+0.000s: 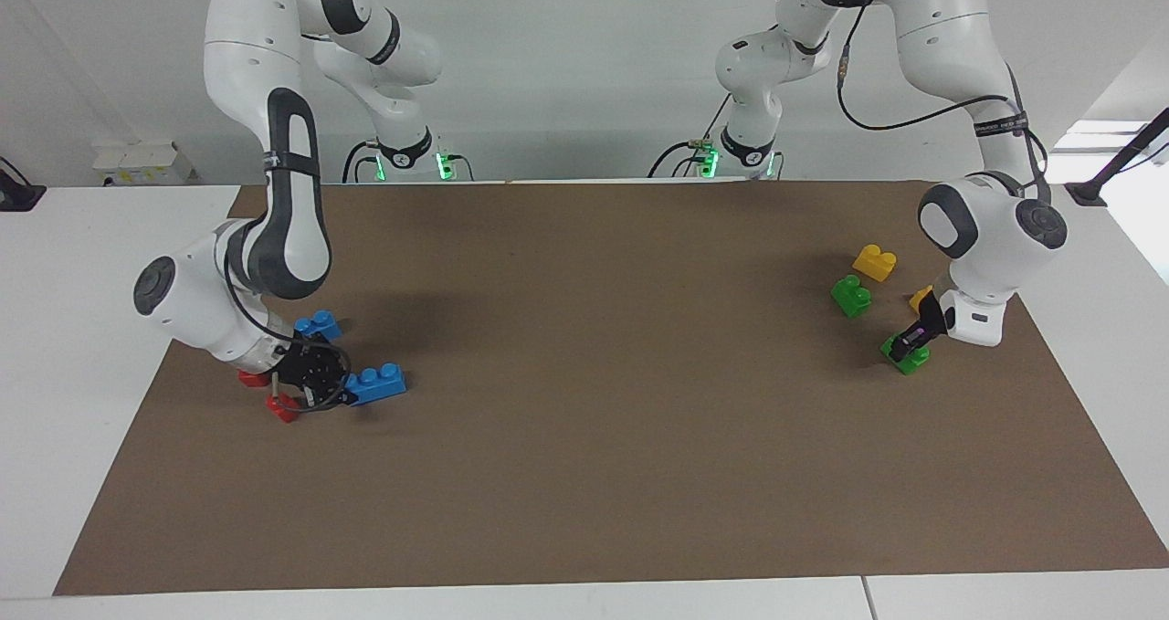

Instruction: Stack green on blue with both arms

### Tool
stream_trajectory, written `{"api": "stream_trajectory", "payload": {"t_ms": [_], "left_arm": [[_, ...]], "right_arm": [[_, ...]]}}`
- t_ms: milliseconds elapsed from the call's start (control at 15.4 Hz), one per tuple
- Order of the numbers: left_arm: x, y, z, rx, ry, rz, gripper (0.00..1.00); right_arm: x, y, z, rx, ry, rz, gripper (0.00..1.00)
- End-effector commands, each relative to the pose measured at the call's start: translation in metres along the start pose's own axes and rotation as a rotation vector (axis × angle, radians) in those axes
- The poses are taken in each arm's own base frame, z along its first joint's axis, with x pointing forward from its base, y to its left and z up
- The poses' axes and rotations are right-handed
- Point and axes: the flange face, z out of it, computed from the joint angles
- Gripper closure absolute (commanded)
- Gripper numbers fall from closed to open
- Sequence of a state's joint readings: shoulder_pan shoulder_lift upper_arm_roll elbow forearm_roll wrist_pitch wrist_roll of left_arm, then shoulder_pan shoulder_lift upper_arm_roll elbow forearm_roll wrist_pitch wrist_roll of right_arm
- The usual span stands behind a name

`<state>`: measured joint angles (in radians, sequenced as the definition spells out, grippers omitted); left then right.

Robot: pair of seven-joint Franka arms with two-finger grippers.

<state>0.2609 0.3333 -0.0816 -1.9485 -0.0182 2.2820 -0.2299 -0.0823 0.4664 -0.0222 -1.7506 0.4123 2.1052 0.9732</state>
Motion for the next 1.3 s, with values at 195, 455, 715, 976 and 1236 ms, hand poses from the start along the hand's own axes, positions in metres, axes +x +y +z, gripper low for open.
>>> {"api": "stream_trajectory", "payload": {"t_ms": [195, 455, 715, 976, 1236], "left_arm": [[0.010, -0.022, -0.017, -0.065, 0.029, -0.180, 1.00], [0.005, -0.001, -0.044, -0.089, 0.056, -0.451, 1.00], [-0.007, 0.021, -0.070, -0.100, 0.060, -0.573, 1.00], [-0.031, 0.075, -0.086, -0.105, 0.037, -0.743, 1.00], [-0.070, 0.128, -0.110, -0.083, 0.001, -0.806, 1.00]], "right_arm": [[-0.130, -0.048, -0.034, 0.097, -0.024, 0.140, 1.00], [-0.233, -0.074, -0.037, 0.134, -0.067, 0.195, 1.00], [-0.318, -0.076, -0.010, 0.137, -0.087, 0.247, 1.00], [-0.379, -0.065, 0.031, 0.102, -0.097, 0.333, 1.00], [-0.368, -0.052, 0.071, 0.099, -0.077, 0.429, 1.00]]}}
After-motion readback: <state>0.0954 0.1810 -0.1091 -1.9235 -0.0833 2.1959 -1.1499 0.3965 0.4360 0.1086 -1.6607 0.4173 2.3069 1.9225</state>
